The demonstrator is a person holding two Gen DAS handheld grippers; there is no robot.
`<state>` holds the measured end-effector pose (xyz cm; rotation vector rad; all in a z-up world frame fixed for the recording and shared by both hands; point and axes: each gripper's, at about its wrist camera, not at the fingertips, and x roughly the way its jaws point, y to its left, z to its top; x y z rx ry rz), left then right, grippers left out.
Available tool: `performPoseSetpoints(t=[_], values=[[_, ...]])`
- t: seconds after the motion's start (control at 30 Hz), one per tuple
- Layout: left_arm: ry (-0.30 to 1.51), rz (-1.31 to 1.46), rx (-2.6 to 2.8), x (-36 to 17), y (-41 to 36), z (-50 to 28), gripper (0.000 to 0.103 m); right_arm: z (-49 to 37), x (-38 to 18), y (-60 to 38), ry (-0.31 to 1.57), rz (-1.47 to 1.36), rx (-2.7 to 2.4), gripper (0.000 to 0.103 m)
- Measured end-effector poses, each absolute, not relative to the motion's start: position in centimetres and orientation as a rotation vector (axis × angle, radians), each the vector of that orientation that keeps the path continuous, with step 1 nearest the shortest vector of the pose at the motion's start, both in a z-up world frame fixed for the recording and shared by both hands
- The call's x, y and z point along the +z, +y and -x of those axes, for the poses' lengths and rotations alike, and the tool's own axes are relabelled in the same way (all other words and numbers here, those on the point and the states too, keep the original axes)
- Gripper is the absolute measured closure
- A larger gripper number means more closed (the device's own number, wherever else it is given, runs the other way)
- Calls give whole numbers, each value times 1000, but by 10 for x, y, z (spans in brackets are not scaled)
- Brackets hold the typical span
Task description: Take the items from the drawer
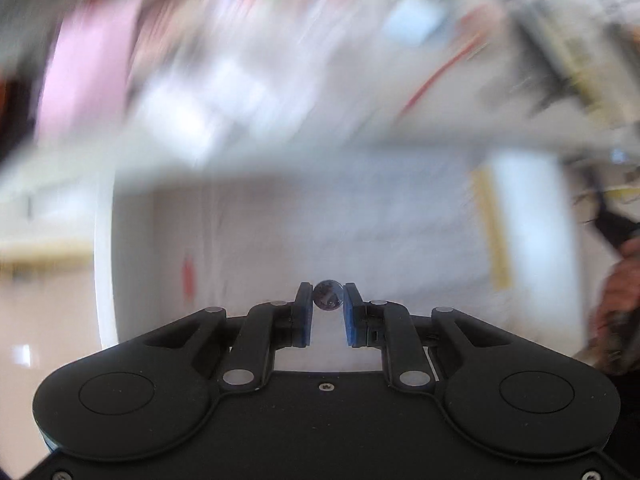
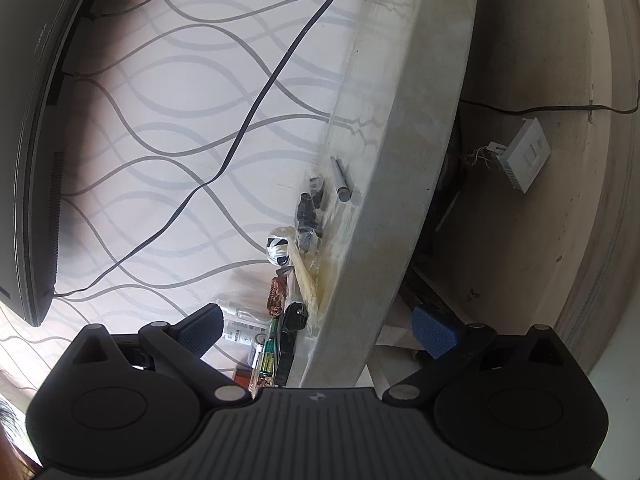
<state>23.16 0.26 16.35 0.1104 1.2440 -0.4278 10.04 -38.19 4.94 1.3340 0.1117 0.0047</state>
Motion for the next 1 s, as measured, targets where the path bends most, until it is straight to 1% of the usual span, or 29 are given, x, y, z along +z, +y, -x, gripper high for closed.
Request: performPoseSetpoints(t=[0.17,0.23,0.33,0.4,0.47,0.67,0.73,0.9,1.0], values=[[1077,-129,-544,209,-35,-256,88,-101,49,-382,108,-1341,8,0],[1050,-130,-587,214,-52,-258,88,-101,49,-383,107,-1344,9,0],[1021,-147,-608,207,-89,-254,88,-101,49,-383,104,-1348,11,0],[1025,-161,-598,199,-97,-262,88,-101,48,-383,103,-1351,12,0],[1037,-160,-585,190,-97,-268,88,-101,48,-383,100,-1354,13,0],[1026,-89,-588,194,-89,-276,88,-100,49,-383,100,-1355,15,0],[1021,-66,-593,197,-87,-276,85,-100,49,-383,102,-1353,15,0],[1016,-30,-636,203,-71,-264,82,-99,49,-383,99,-1353,12,0],[1087,-104,-661,197,-63,-246,75,-99,50,-383,102,-1353,10,0]])
